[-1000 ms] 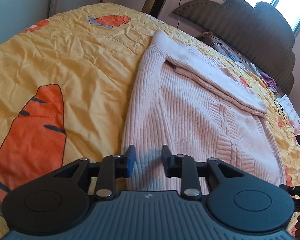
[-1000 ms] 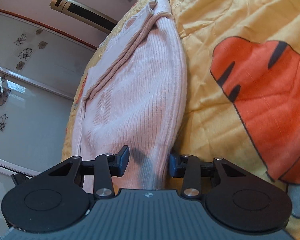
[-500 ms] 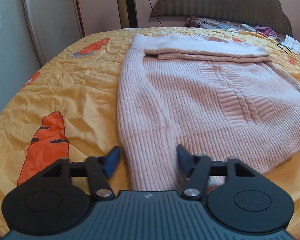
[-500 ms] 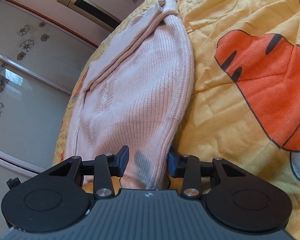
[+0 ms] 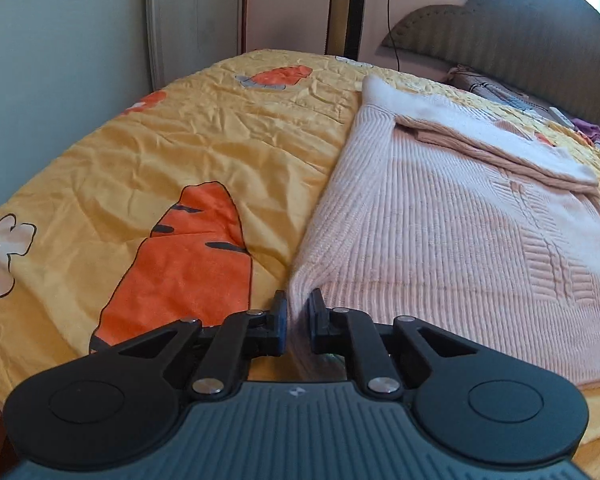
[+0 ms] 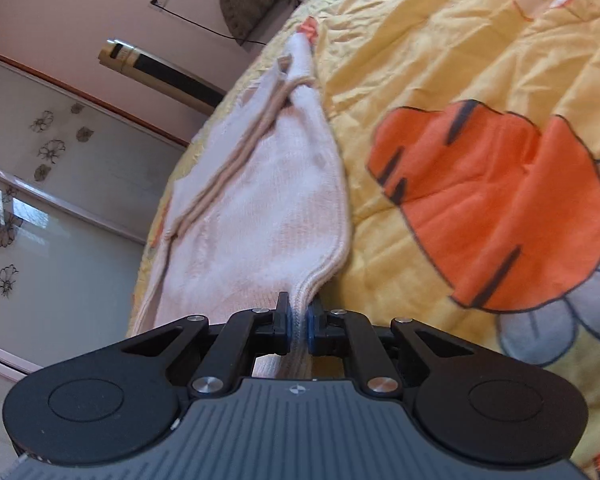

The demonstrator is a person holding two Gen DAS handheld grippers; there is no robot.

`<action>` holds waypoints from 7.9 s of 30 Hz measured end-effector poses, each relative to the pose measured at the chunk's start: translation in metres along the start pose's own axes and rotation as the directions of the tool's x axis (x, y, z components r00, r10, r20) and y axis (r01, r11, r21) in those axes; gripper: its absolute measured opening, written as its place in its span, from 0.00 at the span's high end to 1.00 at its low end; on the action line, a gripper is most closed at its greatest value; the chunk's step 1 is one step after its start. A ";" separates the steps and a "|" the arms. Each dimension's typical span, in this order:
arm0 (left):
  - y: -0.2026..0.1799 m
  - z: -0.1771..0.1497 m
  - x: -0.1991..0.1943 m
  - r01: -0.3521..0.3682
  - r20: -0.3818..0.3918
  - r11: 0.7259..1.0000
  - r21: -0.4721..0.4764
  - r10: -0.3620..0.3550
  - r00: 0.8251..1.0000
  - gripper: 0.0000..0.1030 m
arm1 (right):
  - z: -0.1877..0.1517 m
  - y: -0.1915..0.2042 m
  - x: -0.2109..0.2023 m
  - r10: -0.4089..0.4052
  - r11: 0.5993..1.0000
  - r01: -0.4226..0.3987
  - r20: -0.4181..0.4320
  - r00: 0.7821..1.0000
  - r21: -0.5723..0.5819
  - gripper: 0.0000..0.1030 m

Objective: Fold small clothes

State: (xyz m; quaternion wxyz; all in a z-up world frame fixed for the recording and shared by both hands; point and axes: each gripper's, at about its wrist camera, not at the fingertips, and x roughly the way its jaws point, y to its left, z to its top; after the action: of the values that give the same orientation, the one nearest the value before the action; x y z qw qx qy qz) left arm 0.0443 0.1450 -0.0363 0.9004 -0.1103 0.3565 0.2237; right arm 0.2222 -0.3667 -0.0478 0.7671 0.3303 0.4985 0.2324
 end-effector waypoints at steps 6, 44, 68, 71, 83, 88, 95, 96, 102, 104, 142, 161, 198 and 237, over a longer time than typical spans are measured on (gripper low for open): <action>-0.004 0.005 -0.002 0.017 -0.002 1.000 0.020 -0.017 1.000 0.87 | -0.009 -0.008 0.008 0.019 0.998 -0.018 -0.017 1.000 0.052 0.83; -0.008 0.008 0.006 0.149 -0.098 0.988 -0.037 -0.152 0.984 0.58 | -0.006 -0.003 0.003 0.011 1.000 -0.010 -0.090 0.996 0.013 0.68; 0.042 0.134 0.010 0.471 0.134 0.802 -0.368 -0.455 0.880 0.91 | 0.068 0.065 -0.016 0.396 0.918 -0.394 0.080 0.915 -0.041 0.87; 0.031 0.165 0.034 0.472 0.154 0.811 -0.347 -0.447 0.881 0.91 | 0.102 0.077 -0.001 0.432 0.902 -0.428 0.114 0.894 -0.063 0.87; -0.040 0.285 0.197 0.366 0.085 0.847 -0.385 -0.362 0.928 0.91 | 0.255 0.096 0.130 0.378 0.924 -0.383 0.174 0.909 0.000 0.87; -0.064 0.293 0.280 0.271 -0.046 0.867 -0.419 -0.318 0.947 0.90 | 0.297 0.073 0.209 0.255 0.953 -0.275 0.153 0.955 0.124 0.86; -0.059 0.314 0.300 0.365 -0.020 0.798 -0.479 -0.426 0.905 0.81 | 0.312 0.024 0.268 0.193 0.929 -0.215 0.098 0.976 0.302 0.81; -0.061 0.318 0.290 0.385 0.015 0.813 -0.437 -0.422 0.907 0.79 | 0.313 0.025 0.267 0.206 0.929 -0.227 0.101 0.973 0.293 0.76; -0.077 0.322 0.238 0.350 0.228 0.921 -0.169 -0.309 0.924 0.20 | 0.312 0.064 0.234 0.223 0.972 -0.231 0.138 0.965 0.050 0.55; -0.087 0.314 0.242 0.301 0.196 0.952 -0.062 -0.284 0.939 0.20 | 0.314 0.072 0.217 0.178 0.984 -0.171 0.179 0.967 -0.056 0.40; -0.062 0.245 0.193 0.131 0.221 0.986 -0.107 -0.105 0.970 0.39 | 0.283 0.056 0.183 0.024 0.995 0.000 0.235 0.972 -0.103 0.39; -0.013 0.159 0.224 0.313 0.066 0.541 -0.781 -0.427 0.902 0.20 | 0.163 0.028 0.169 0.035 0.986 -0.062 0.166 0.986 0.157 0.33; 0.050 0.072 0.046 0.347 -0.031 0.767 -0.540 -0.431 0.902 0.50 | 0.031 0.021 0.042 -0.086 0.991 0.068 0.154 0.984 0.114 0.46; -0.074 0.184 0.173 0.130 -0.022 0.991 0.041 -0.129 0.991 0.83 | 0.179 0.083 0.176 -0.190 0.847 0.174 0.020 0.982 -0.502 0.87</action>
State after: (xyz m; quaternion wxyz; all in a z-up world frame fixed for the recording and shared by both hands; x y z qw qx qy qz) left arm 0.3006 0.2026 -0.0202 0.9117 -0.1163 0.3619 0.1559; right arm 0.4535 -0.2390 -0.0430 0.8374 0.0676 0.4614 0.2851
